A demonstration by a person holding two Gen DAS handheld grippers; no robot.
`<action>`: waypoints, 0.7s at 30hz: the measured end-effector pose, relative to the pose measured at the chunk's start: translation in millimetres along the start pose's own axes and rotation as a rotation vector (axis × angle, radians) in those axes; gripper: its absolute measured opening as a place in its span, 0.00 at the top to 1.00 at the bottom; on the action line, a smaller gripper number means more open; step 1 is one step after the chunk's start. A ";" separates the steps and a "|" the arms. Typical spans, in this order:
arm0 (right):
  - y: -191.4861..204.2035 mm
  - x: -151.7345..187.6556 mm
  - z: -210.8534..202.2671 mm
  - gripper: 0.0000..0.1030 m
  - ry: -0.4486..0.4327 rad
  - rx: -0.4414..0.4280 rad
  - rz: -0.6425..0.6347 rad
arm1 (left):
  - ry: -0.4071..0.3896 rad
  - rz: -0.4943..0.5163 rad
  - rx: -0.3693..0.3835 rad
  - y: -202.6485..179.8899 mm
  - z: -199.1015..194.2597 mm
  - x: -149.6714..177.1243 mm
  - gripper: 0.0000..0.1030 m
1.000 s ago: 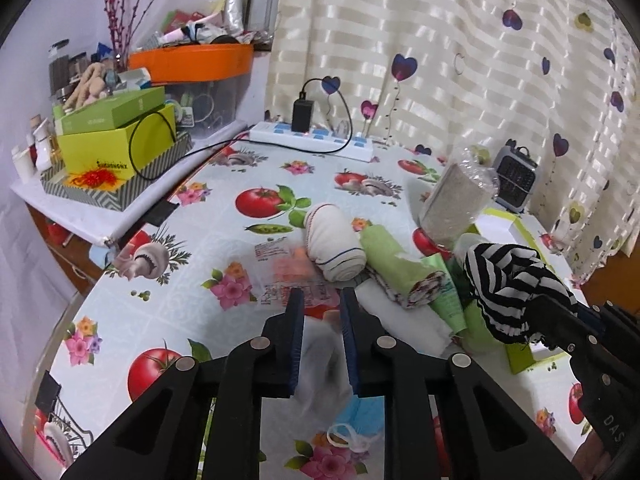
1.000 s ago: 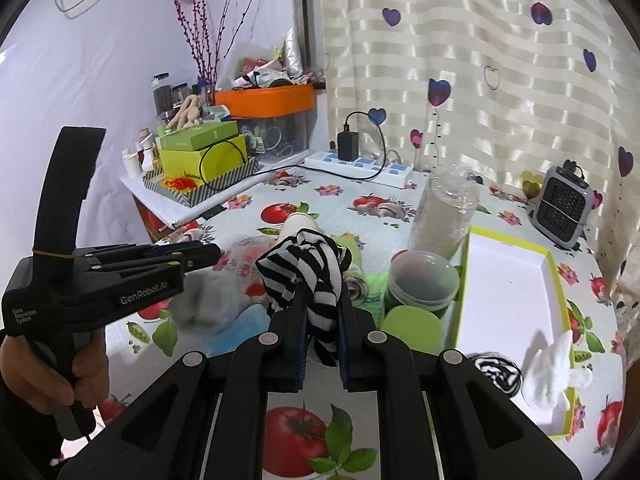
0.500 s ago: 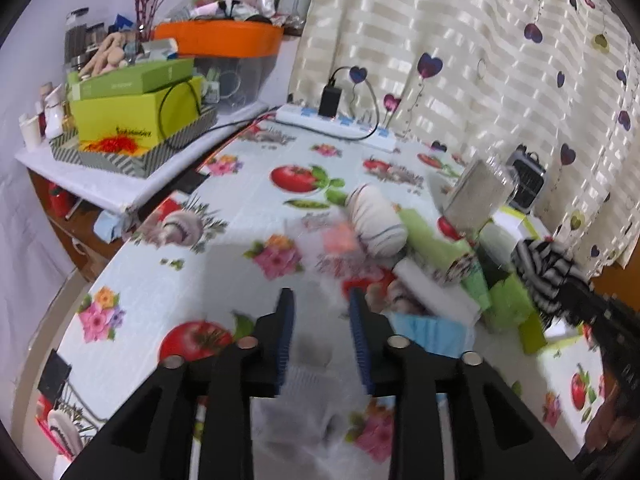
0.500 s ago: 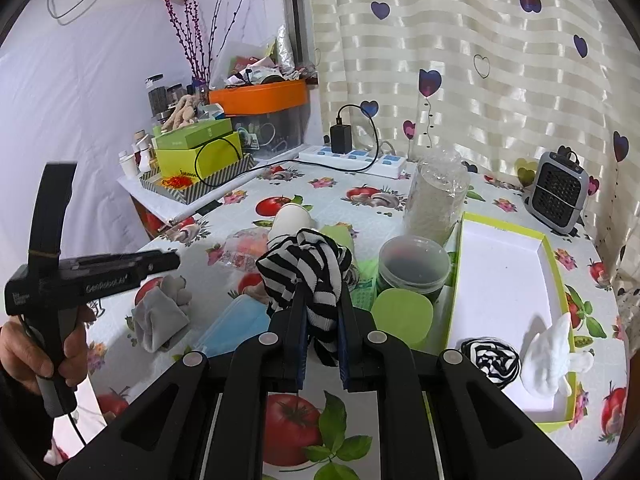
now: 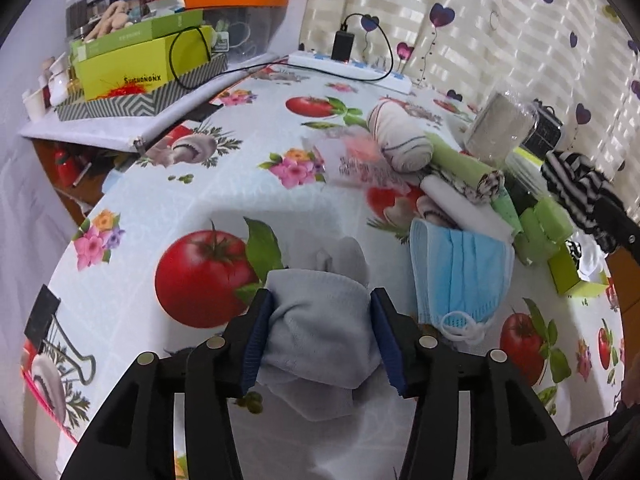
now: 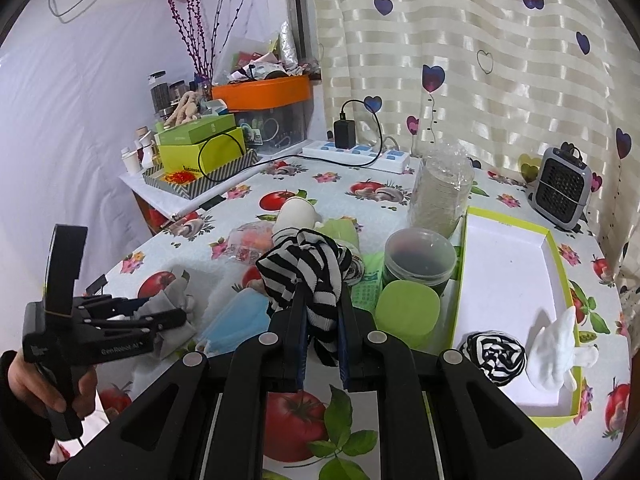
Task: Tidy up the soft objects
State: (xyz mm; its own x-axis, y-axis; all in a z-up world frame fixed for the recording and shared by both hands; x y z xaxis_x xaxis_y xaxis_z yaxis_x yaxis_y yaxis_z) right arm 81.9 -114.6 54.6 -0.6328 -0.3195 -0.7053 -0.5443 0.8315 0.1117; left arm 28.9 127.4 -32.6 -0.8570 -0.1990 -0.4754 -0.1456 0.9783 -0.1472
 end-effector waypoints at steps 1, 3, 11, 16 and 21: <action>0.3 0.2 -1.0 0.88 -0.001 0.000 0.000 | 0.003 0.005 -0.004 -1.5 0.6 1.2 0.52; 0.5 0.8 -2.8 0.88 -0.004 0.000 0.000 | 0.004 0.001 -0.005 -1.6 0.3 1.9 0.52; -1.5 1.2 -9.0 0.88 -0.016 0.003 0.009 | -0.036 0.000 -0.014 -8.0 -11.8 -4.1 0.63; -5.6 1.4 -16.7 0.88 -0.032 0.011 0.018 | -0.074 0.030 -0.019 -22.4 -21.5 -14.4 0.63; -12.6 2.8 -23.0 0.88 -0.042 0.020 0.036 | -0.122 0.057 -0.015 -37.5 -35.0 -28.5 0.63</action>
State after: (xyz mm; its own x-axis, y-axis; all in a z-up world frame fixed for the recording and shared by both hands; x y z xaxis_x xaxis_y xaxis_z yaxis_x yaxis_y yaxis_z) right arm 74.3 -136.5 67.4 -0.6279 -0.2707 -0.7297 -0.5106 0.8508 0.1238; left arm 41.5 98.4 16.8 -0.7979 -0.1478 -0.5844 -0.1066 0.9888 -0.1046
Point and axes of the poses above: each gripper's, at about its wrist camera, not at the fingertips, and z roughly the way its jaws point, y to its left, x to its underside, the point moved 5 cm from there along z, roughly the way its jaws point, and after that the axes turned 9 degrees about y, right-handed, at the moved point
